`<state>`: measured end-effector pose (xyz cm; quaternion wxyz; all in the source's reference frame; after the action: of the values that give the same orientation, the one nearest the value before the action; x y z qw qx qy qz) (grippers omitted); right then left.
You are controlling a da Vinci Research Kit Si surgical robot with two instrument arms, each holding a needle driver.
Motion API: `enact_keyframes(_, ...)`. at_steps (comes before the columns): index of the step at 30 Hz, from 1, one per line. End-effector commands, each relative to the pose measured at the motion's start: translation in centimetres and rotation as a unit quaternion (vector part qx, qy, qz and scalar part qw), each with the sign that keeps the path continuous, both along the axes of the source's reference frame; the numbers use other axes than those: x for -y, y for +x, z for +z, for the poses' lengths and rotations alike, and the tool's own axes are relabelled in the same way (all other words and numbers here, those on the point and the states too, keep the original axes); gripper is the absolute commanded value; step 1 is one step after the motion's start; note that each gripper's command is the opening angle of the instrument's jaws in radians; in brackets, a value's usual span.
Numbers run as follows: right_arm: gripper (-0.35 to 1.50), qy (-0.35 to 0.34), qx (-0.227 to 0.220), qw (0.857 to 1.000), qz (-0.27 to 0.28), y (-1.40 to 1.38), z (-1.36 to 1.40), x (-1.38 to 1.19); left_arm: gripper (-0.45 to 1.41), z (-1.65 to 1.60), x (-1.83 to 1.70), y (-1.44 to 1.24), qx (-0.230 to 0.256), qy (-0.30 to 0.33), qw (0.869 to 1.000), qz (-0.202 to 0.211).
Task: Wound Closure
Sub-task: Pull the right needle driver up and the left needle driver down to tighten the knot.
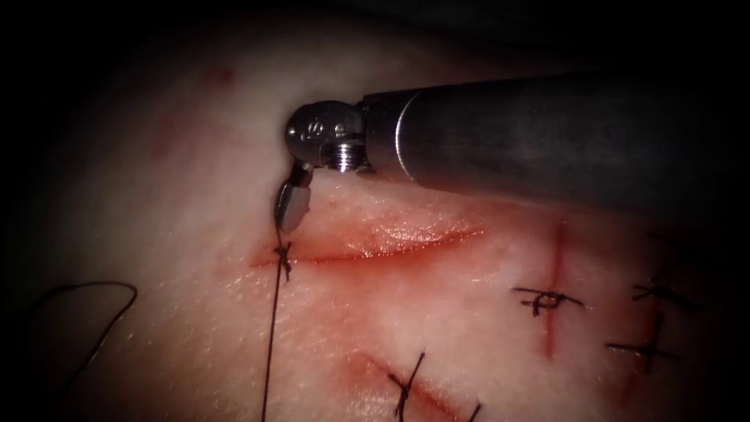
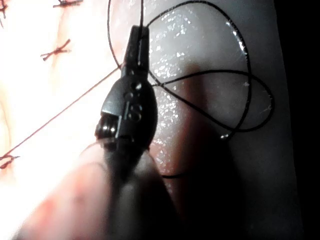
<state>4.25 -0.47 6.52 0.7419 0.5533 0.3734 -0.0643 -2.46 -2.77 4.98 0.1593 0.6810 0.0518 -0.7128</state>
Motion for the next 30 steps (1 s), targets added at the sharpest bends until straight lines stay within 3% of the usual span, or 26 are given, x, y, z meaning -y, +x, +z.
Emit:
enact_keyframes(1, -0.35, -0.001, -0.001, 1.000, -0.001, 0.08, 0.05, -0.02, -0.45, 0.10, 0.05, -0.07, 0.001, 0.005, 1.000, 0.004)
enact_keyframes(10, -0.35, -0.005, 0.004, 1.000, 0.011, 0.08, 0.09, -0.03, -0.45, 0.38, 0.51, -0.31, 0.000, 0.047, 0.998, 0.052)
enact_keyframes(15, -0.35, -0.022, 0.019, 0.999, 0.042, 0.11, 0.15, -0.13, -0.45, 0.54, 0.54, -0.37, 0.003, 0.061, 0.996, 0.062)
enact_keyframes(30, -0.35, -0.081, 0.055, 0.994, 0.039, 0.08, 0.27, -0.25, -0.45, 0.69, 0.90, -0.48, 0.003, 0.086, 0.993, 0.082)
